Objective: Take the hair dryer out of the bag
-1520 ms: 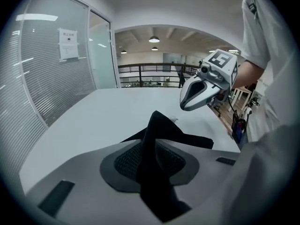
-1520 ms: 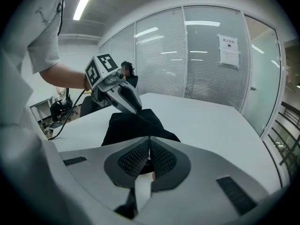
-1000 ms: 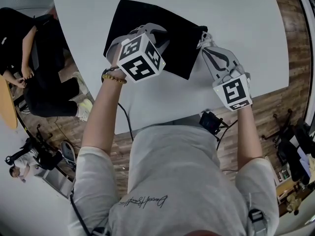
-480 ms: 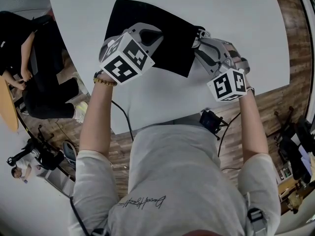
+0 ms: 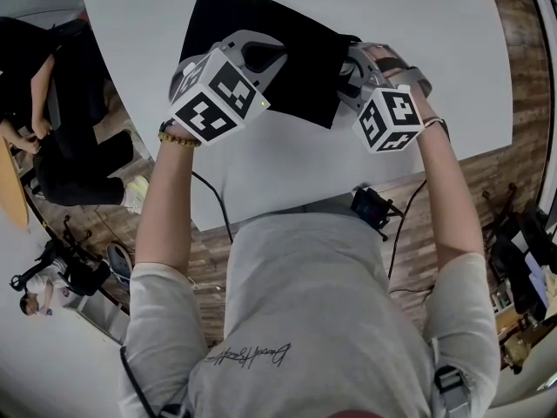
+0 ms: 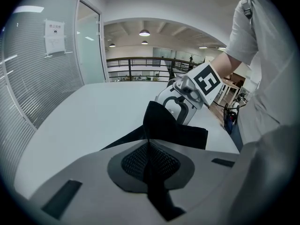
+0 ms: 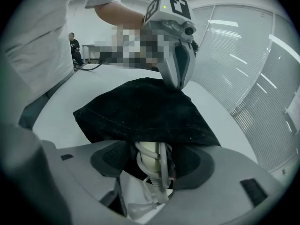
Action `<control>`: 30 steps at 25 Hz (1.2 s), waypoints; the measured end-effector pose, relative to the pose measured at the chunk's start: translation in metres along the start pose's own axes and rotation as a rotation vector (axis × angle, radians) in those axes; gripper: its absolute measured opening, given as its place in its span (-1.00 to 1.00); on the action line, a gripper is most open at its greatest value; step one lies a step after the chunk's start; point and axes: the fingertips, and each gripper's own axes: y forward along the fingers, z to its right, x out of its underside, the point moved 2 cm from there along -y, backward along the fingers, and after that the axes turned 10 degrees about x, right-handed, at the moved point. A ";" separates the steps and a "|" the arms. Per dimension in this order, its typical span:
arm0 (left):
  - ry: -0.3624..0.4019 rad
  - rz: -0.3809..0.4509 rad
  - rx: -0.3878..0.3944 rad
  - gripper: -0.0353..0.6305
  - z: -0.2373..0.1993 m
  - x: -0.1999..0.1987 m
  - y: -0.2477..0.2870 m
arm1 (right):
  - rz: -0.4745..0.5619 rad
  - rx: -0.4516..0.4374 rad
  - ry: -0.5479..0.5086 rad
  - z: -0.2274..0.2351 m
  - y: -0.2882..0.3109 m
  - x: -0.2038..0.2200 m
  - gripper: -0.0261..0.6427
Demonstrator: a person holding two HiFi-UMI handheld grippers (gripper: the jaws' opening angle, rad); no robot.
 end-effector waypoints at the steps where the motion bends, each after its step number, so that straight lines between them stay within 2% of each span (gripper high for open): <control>1: -0.002 -0.002 -0.002 -0.84 0.000 0.000 0.000 | -0.013 -0.026 0.000 -0.001 0.003 0.000 -0.11; 8: -0.011 0.011 0.000 -0.84 -0.001 0.001 0.003 | -0.065 -0.120 -0.015 -0.001 0.015 0.000 -0.10; 16: -0.014 0.016 -0.002 -0.84 -0.001 0.000 0.005 | -0.084 -0.156 -0.034 -0.002 0.019 0.003 -0.13; 30: -0.006 -0.002 -0.023 -0.84 -0.002 0.001 0.005 | -0.052 -0.122 -0.049 0.001 0.009 0.002 -0.24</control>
